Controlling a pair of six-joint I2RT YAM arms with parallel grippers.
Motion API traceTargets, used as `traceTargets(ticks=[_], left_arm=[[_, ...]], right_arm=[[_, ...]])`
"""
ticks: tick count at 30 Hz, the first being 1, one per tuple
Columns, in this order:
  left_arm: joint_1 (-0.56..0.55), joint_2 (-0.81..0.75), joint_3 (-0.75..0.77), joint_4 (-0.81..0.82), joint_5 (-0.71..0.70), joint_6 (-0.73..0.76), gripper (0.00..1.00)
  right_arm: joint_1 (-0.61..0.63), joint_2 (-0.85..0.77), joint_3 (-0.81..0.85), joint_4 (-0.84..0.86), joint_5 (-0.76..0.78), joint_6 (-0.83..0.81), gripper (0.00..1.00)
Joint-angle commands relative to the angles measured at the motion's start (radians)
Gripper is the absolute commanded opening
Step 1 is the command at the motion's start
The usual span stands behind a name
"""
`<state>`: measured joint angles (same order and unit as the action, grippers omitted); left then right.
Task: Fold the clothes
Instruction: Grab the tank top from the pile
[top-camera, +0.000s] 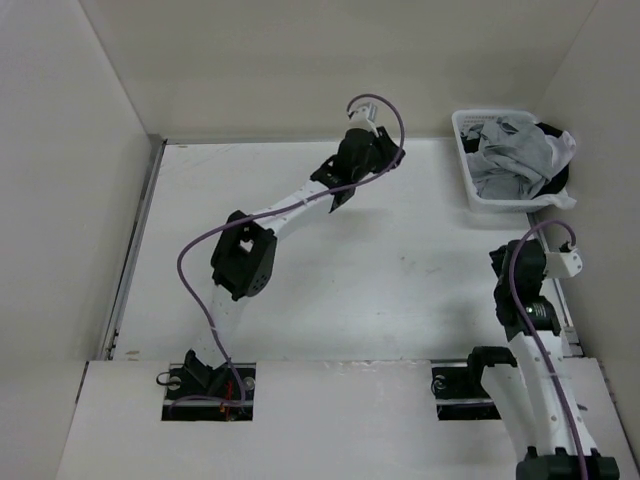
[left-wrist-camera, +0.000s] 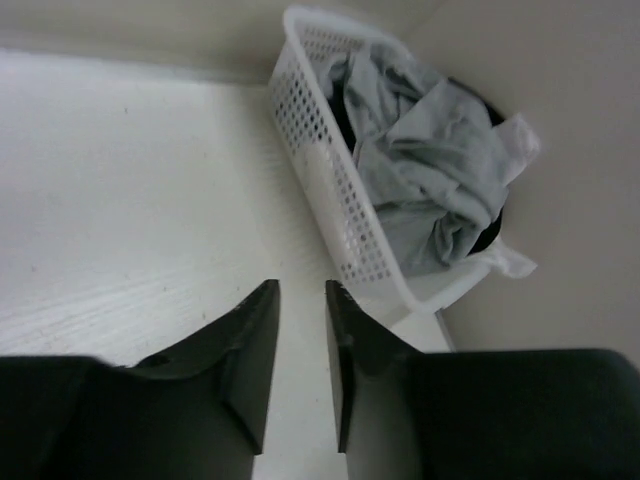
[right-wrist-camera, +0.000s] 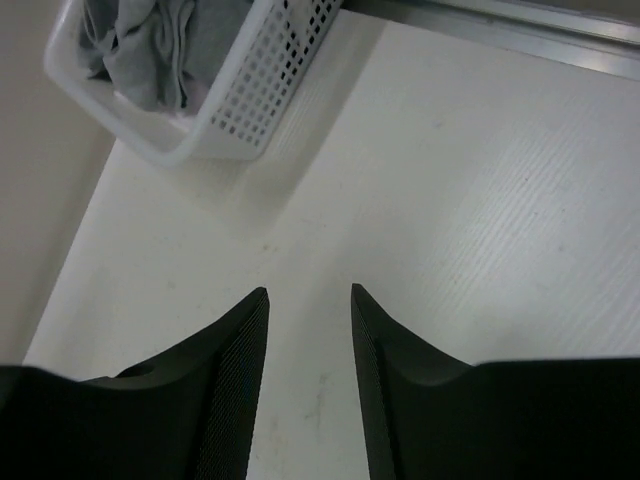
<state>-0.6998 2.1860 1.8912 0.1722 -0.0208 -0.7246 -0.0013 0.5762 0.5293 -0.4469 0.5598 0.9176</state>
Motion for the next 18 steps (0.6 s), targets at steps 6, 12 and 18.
traceTargets(ticks=[6,12,18], left_arm=[[-0.068,-0.257,-0.467,0.183,-0.03,-0.035,0.45],[-0.114,-0.586,-0.936,0.351,-0.068,-0.024,0.55],[-0.149,-0.828,-1.315,0.417,-0.068,0.034,0.58]], right_arm=[[-0.16,0.495,0.329,0.503,-0.367,-0.095,0.55],[-0.26,0.815,0.61,0.553,-0.455,-0.123,0.38],[-0.286,1.04,0.869,0.458,-0.465,-0.144,0.14]])
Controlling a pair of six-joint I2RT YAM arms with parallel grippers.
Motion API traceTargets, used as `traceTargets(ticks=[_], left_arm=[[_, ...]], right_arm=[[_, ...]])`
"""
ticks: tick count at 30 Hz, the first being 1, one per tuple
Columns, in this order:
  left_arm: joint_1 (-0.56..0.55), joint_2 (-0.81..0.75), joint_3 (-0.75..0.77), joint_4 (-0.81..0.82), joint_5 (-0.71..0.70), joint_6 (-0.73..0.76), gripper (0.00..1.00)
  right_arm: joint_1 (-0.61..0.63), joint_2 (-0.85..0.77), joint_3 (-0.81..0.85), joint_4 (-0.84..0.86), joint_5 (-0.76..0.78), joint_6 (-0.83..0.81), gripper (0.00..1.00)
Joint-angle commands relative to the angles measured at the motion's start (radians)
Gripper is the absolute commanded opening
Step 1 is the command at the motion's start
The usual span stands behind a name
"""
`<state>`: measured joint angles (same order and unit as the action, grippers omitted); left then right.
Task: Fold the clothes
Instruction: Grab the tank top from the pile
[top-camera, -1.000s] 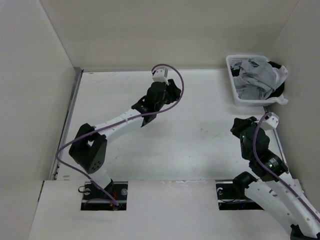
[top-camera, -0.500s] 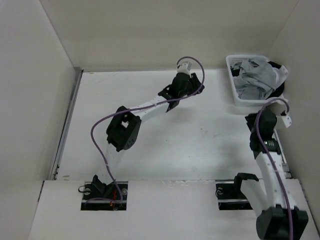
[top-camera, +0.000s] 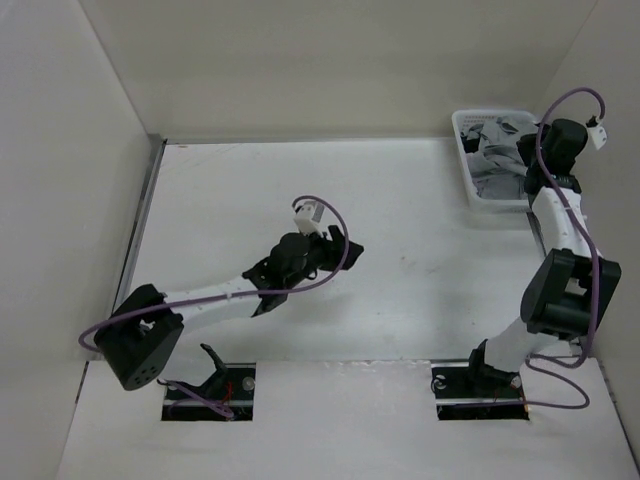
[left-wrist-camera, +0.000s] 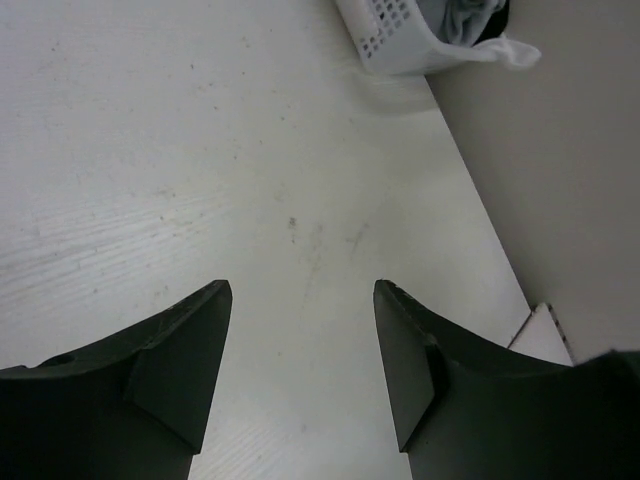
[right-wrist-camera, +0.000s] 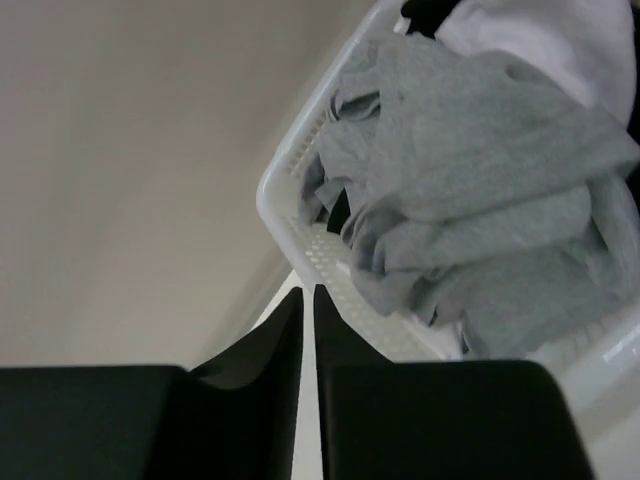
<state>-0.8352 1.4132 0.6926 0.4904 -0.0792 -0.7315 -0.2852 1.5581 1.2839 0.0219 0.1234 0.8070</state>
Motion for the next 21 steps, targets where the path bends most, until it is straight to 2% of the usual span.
traceTargets(ticks=[1,3,5,7,12,21], left_arm=[[-0.005,-0.08,-0.151,0.102,-0.005,0.061,0.58],[0.024,-0.117,-0.185,0.094,-0.002,0.108,0.6],[0.064,-0.144,-0.197,0.091,0.002,0.127,0.6],[0.087,-0.151,-0.211,0.102,0.004,0.097,0.61],[0.104,-0.125,-0.229,0.116,0.03,0.067,0.61],[0.126,-0.131,-0.243,0.123,0.032,0.038,0.6]], right_arm=[[-0.002,0.086,0.142,-0.02,-0.015,-0.035,0.23],[-0.001,0.132,0.184,-0.031,0.027,-0.035,0.44],[-0.001,0.174,0.222,-0.043,0.035,-0.029,0.53],[0.005,0.216,0.264,-0.068,0.059,-0.029,0.59],[0.051,0.316,0.342,-0.178,0.16,-0.014,0.58],[0.045,0.384,0.391,-0.295,0.191,0.121,0.56]])
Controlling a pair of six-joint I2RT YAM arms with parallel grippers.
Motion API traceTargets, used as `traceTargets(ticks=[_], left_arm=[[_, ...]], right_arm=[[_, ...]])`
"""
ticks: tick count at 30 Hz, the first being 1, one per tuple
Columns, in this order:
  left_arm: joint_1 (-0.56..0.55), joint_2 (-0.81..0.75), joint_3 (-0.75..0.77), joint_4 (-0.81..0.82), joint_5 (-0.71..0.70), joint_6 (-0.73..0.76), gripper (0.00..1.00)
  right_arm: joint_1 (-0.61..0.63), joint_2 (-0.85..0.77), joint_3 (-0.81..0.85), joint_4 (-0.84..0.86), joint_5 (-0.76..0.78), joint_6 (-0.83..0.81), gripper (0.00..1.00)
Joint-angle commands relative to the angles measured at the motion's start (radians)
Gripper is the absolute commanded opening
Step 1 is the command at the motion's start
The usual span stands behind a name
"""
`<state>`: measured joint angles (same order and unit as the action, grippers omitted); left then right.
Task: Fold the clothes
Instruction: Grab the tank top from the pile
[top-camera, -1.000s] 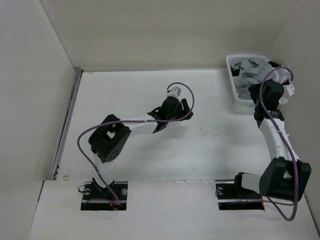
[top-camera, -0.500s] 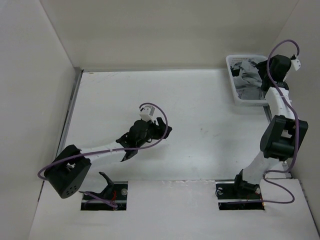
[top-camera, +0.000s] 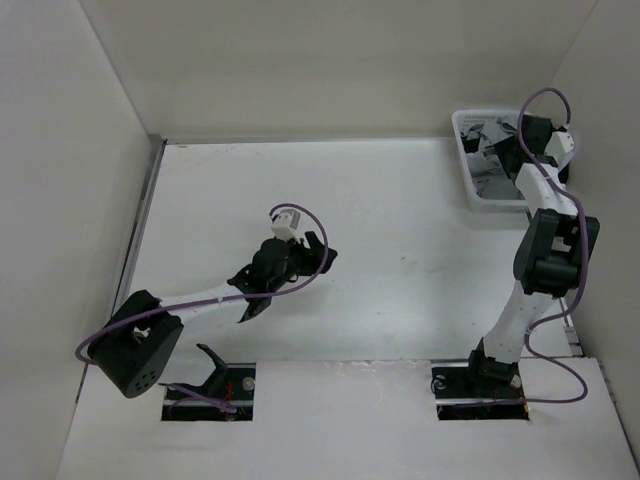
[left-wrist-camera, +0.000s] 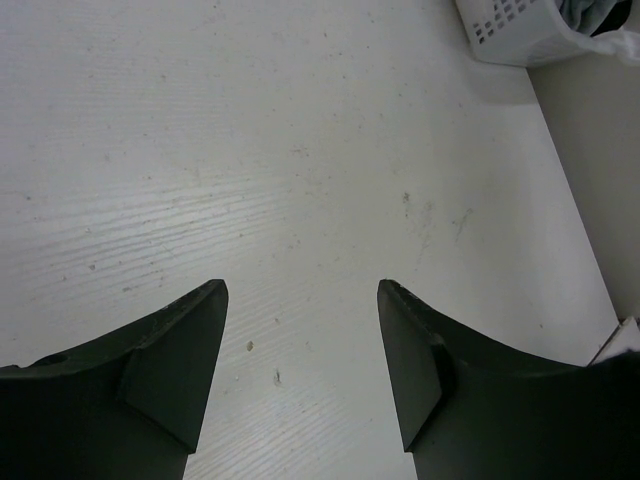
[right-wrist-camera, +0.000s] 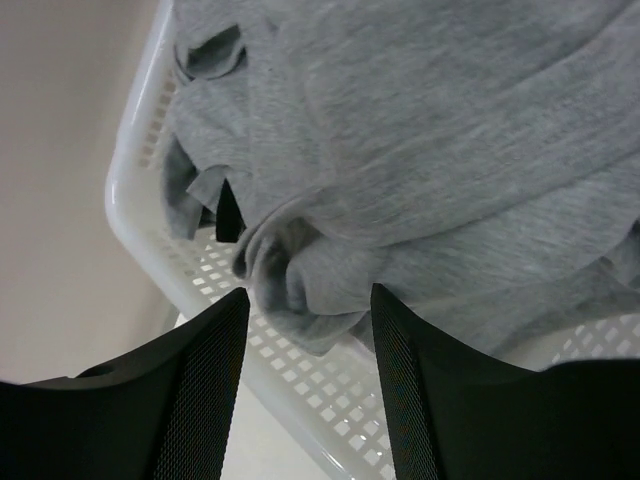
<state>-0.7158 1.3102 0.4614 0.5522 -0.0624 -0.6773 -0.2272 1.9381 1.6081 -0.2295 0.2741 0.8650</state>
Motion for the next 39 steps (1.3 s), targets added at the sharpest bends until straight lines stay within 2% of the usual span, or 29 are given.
traceTargets(ticks=[1,10,17,27,30,33,35,39], left_arm=[[0.006,-0.026,-0.012,0.061,0.015,-0.018,0.6],[-0.009,0.0,-0.006,0.084,0.026,-0.019,0.6],[-0.014,0.032,-0.001,0.101,0.042,-0.034,0.6],[-0.006,0.09,0.011,0.126,0.067,-0.059,0.6],[-0.004,0.103,0.014,0.129,0.07,-0.062,0.6],[-0.006,0.109,0.02,0.129,0.07,-0.062,0.6],[-0.009,0.115,0.022,0.129,0.07,-0.062,0.6],[-0.017,0.121,0.028,0.129,0.07,-0.062,0.6]], right_arm=[[-0.017,0.008,0.07,-0.05,0.04,0.083,0.57],[-0.033,0.035,0.035,0.048,-0.049,0.227,0.56],[-0.062,0.025,-0.016,0.134,-0.099,0.301,0.48],[-0.1,0.028,-0.031,0.078,-0.004,0.312,0.55],[-0.108,0.041,-0.03,0.081,-0.016,0.309,0.45],[-0.111,0.042,-0.022,0.09,-0.047,0.298,0.19],[-0.111,0.024,-0.033,0.111,-0.059,0.281,0.09],[-0.105,-0.088,-0.137,0.212,-0.043,0.232,0.03]])
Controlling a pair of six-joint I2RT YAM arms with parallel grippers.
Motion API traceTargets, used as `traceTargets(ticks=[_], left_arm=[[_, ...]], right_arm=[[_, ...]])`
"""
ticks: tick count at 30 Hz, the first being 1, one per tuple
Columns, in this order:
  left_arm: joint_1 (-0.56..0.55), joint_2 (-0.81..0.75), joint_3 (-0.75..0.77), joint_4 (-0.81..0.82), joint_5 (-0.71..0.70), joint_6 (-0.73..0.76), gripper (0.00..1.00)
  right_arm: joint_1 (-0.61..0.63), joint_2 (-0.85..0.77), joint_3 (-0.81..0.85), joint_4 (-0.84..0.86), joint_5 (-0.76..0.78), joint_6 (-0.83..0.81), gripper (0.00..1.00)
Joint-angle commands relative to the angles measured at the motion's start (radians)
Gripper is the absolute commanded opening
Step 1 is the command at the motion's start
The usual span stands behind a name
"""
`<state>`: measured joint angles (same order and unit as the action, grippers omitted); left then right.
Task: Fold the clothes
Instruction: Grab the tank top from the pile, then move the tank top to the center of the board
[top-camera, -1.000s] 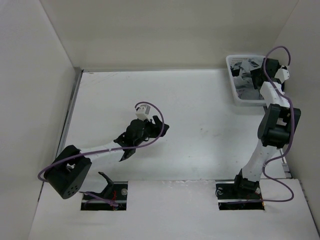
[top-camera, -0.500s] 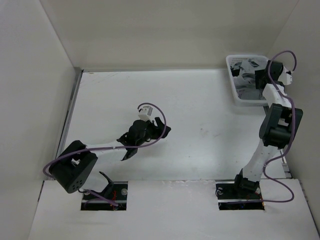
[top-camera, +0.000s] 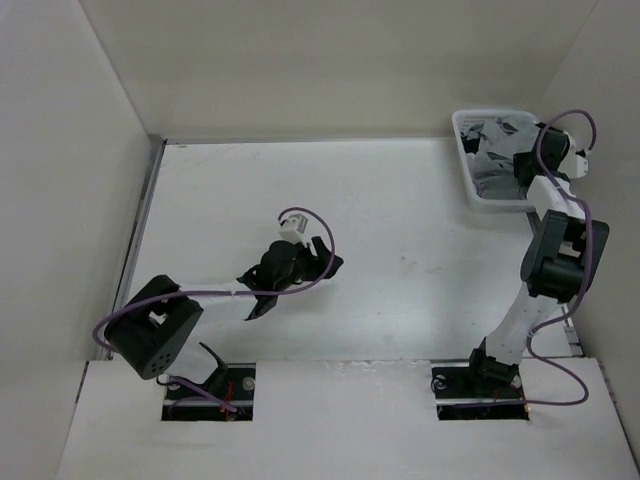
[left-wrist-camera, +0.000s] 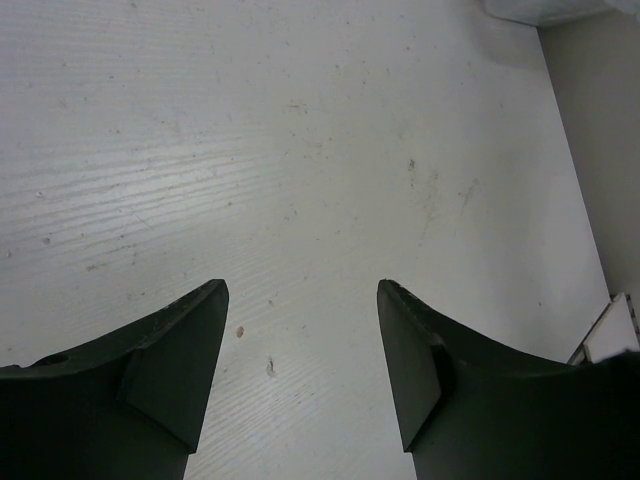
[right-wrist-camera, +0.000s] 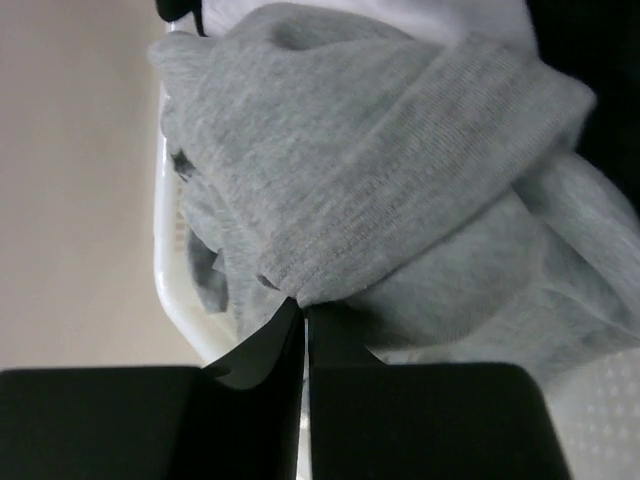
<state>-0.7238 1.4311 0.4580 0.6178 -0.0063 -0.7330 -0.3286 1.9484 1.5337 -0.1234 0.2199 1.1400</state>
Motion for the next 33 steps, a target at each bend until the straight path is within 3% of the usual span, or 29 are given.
traceTargets(ticks=[1,6,10,16,22,26,30,33], left_arm=[[-0.009,0.0,0.033,0.063,0.014,-0.006,0.6],[-0.01,-0.021,0.037,0.05,0.014,-0.006,0.59],[0.002,-0.06,0.05,0.014,0.008,-0.008,0.59],[0.076,-0.116,0.096,-0.047,0.015,-0.052,0.59],[0.224,-0.193,0.12,-0.121,0.028,-0.114,0.59],[0.313,-0.257,0.096,-0.147,0.017,-0.149,0.59],[0.372,-0.29,0.064,-0.171,0.022,-0.181,0.59],[0.376,-0.291,0.027,-0.191,0.028,-0.183,0.59]], right_arm=[[0.003,-0.144,-0.107,0.154,0.019,-0.057,0.03],[0.068,-0.379,-0.294,0.353,0.05,-0.111,0.02],[0.148,-0.534,-0.337,0.442,0.062,-0.17,0.02],[0.295,-0.629,-0.213,0.475,0.012,-0.214,0.03],[0.498,-0.672,-0.119,0.504,-0.054,-0.233,0.04],[0.724,-0.784,-0.417,0.615,0.022,-0.243,0.05],[1.109,-0.789,-0.841,0.758,0.341,-0.197,0.09],[1.37,-0.752,-0.992,0.759,0.545,-0.126,0.16]])
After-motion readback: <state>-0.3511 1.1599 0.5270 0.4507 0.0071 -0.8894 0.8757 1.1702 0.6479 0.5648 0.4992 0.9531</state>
